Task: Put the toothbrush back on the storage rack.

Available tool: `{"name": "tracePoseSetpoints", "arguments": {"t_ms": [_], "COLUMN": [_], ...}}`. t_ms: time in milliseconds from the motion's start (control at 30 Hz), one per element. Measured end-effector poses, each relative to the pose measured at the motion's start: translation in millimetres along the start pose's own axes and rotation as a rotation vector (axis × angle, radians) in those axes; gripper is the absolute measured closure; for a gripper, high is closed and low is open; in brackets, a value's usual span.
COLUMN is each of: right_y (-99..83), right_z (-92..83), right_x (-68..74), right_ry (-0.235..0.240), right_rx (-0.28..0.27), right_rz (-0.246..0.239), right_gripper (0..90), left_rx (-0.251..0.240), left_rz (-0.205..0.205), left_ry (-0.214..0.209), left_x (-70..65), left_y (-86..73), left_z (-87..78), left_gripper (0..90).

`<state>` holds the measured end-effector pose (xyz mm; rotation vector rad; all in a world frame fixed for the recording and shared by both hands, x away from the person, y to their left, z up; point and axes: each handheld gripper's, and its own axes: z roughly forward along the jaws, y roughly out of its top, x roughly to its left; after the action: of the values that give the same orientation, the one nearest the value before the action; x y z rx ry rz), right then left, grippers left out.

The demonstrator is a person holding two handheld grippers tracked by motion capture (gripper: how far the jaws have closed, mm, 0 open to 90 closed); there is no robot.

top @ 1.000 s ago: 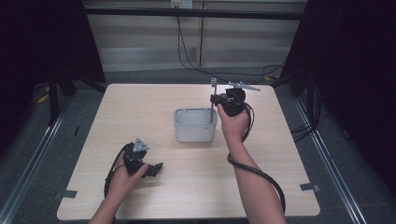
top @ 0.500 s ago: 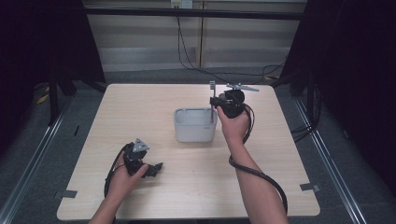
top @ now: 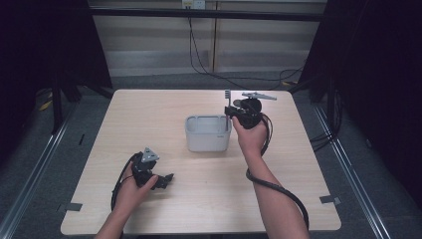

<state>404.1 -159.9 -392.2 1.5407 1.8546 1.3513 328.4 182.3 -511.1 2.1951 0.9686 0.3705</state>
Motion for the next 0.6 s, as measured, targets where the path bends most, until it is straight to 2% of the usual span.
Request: {"name": "tracePoseSetpoints", "arguments": {"t_ms": [600], "right_y": [-13.5], "right_z": [-1.8], "right_x": [0.8], "right_ry": [0.011], "right_rx": [0.013], "right_rz": [-0.005], "right_gripper": [80.8], "left_rx": [-0.001], "left_rz": [0.001], "left_ry": [0.001], "left_x": [0.1], "left_y": [0.0], "left_z": [0.1], "left_gripper": [0.0]}}
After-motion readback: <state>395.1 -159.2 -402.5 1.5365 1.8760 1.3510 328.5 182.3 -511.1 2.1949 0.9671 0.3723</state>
